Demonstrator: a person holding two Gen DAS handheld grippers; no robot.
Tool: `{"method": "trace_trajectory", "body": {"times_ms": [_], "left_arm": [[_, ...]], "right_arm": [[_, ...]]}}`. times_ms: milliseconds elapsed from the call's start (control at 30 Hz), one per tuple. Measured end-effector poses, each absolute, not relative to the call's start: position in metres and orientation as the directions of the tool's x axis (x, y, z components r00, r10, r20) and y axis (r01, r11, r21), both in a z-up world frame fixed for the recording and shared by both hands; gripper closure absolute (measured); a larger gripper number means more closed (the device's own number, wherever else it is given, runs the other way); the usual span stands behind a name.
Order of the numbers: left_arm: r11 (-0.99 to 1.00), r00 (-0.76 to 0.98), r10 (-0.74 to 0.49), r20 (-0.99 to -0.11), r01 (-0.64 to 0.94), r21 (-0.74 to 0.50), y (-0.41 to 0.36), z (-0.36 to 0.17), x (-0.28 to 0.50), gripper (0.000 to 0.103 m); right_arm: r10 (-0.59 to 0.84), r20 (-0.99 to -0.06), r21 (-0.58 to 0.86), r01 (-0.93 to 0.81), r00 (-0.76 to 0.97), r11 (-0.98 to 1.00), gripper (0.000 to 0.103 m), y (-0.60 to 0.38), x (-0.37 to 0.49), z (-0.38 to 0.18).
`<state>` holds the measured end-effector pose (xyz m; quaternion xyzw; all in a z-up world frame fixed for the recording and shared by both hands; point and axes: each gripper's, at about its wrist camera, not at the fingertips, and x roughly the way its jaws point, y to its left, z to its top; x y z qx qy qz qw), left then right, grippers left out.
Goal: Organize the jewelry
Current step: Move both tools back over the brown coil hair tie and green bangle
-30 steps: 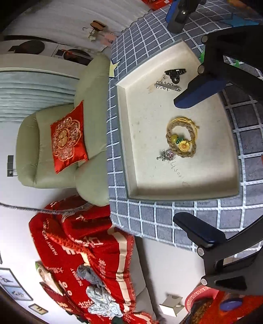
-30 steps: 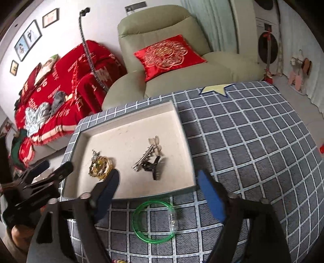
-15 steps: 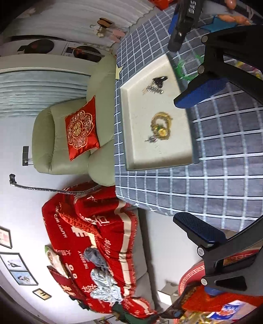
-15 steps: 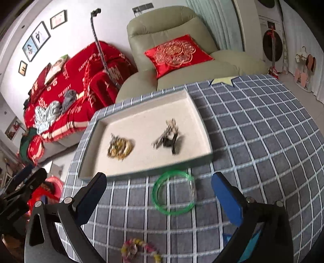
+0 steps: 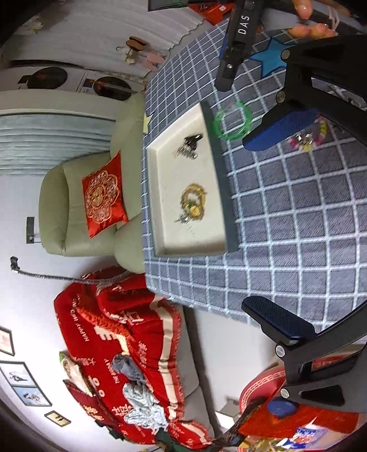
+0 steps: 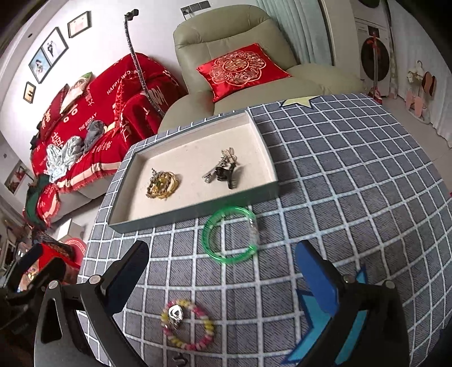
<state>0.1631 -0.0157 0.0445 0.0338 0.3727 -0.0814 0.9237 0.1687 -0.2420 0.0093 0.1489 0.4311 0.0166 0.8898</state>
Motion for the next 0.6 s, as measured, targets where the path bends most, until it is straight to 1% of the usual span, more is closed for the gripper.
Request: {"method": "trace_trajectory", "body": {"times_ms": [233, 600], "left_arm": [[0.982, 0.680, -0.148, -0.718, 0.188, -0.024, -0.024, 0.036, 0.151, 0.000], [0.980, 0.648, -0.124, -0.751, 0.198, 0.009, -0.034, 0.015, 0.140, 0.000]], "right_arm": [[0.159, -0.776, 0.278, 0.104, 0.610, 0.955, 0.000, -0.255, 0.158, 0.007], [0.154, -0.799, 0.259, 0.102, 0.581, 0.961, 0.000, -0.261, 0.143, -0.001]]}}
